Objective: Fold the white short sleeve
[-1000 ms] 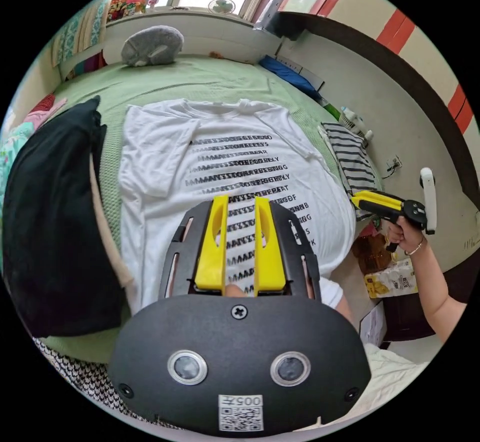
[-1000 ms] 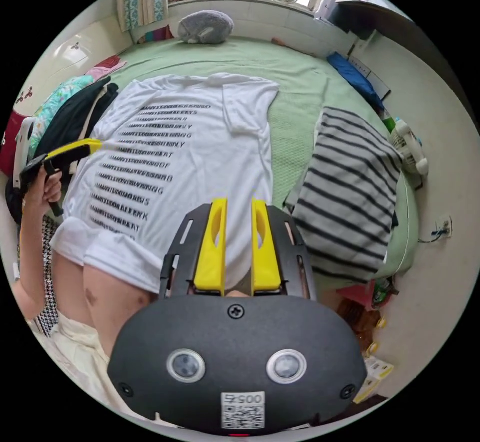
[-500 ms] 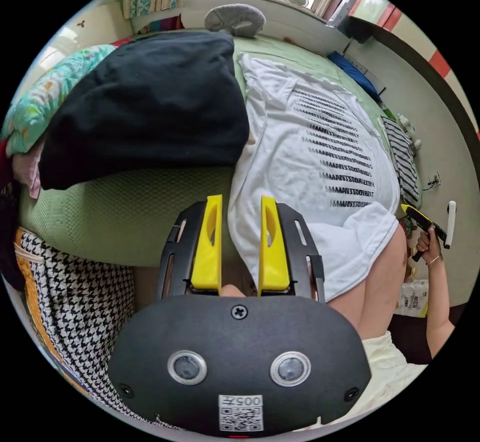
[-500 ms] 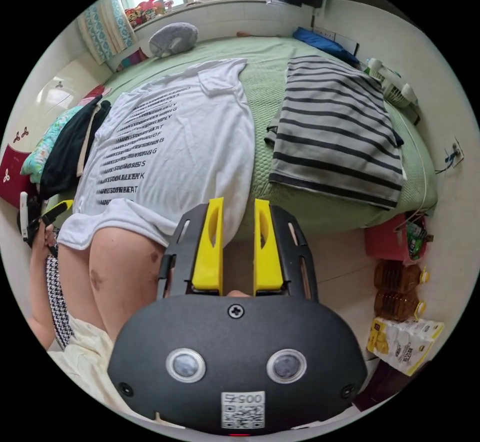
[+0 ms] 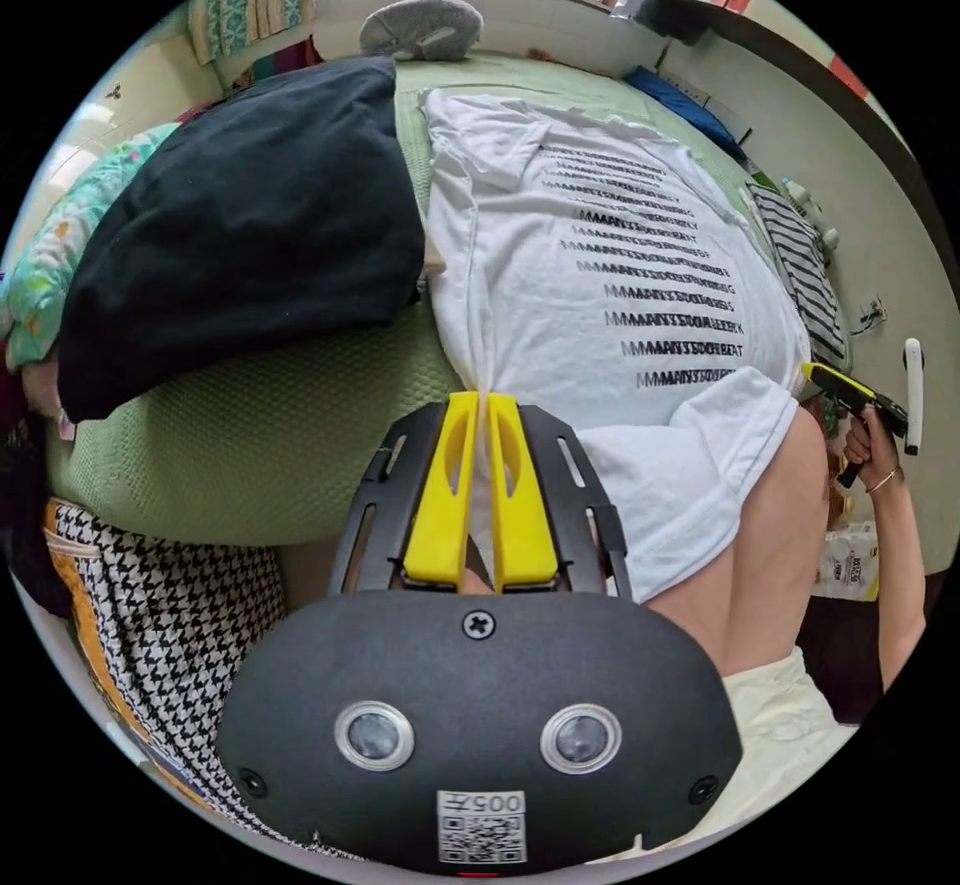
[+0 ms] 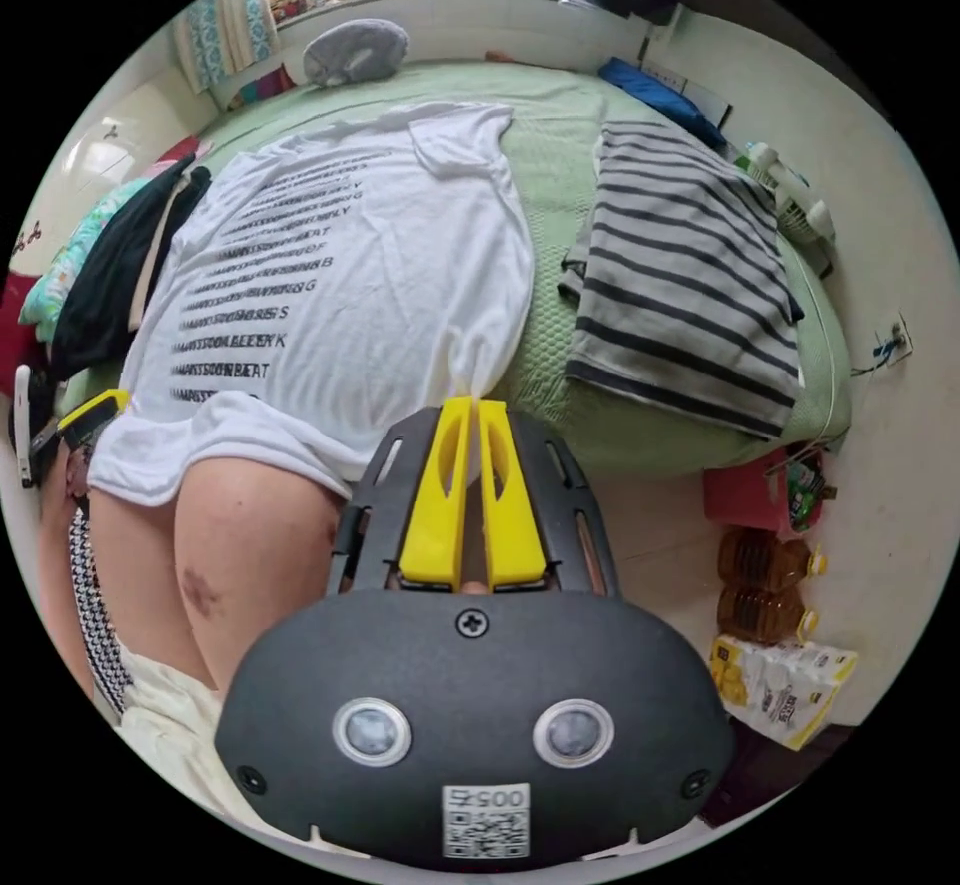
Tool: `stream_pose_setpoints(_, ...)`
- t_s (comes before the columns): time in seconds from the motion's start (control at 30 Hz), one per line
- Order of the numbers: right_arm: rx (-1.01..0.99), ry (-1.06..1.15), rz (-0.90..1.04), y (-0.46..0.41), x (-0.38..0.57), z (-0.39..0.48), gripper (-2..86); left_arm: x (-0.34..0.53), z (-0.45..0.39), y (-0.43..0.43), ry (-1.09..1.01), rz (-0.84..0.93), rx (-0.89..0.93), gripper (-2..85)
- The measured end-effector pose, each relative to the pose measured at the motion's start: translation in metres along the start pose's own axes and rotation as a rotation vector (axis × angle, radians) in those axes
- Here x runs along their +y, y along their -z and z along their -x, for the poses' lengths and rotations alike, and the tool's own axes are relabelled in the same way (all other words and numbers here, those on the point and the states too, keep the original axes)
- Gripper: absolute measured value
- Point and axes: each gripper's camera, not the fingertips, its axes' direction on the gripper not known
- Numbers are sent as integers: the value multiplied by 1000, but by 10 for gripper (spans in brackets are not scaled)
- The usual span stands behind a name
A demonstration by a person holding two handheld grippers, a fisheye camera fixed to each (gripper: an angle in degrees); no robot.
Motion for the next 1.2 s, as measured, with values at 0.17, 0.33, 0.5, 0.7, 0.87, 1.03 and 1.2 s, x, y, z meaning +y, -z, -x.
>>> stream_pose_setpoints(0.17,25,23,-135,49,-35,-12,-16,-38,1,67,-15,-124,-15,26)
stream_pose_setpoints(0.33,21,-116,-147,62,-98,-30,-8,-109,13,81,58,-139,-48,43)
stream_pose_setpoints(0.5,-2,-100,-106,49,-78,-33,40,-97,15,78,29,-107,-31,73)
stream_pose_setpoints(0.7,35,59,-82,21,-2,-42,63,-23,27,78,-27,-55,-14,111)
stream_pose_setpoints(0.87,-1,60,-68,7,19,-45,73,11,38,72,4,-53,39,131)
stream_pose_setpoints(1.03,21,44,-41,-4,17,-42,76,15,48,73,24,-59,3,137)
stream_pose_setpoints(1.2,25,62,-33,-12,30,-42,75,16,59,71,58,-38,30,139)
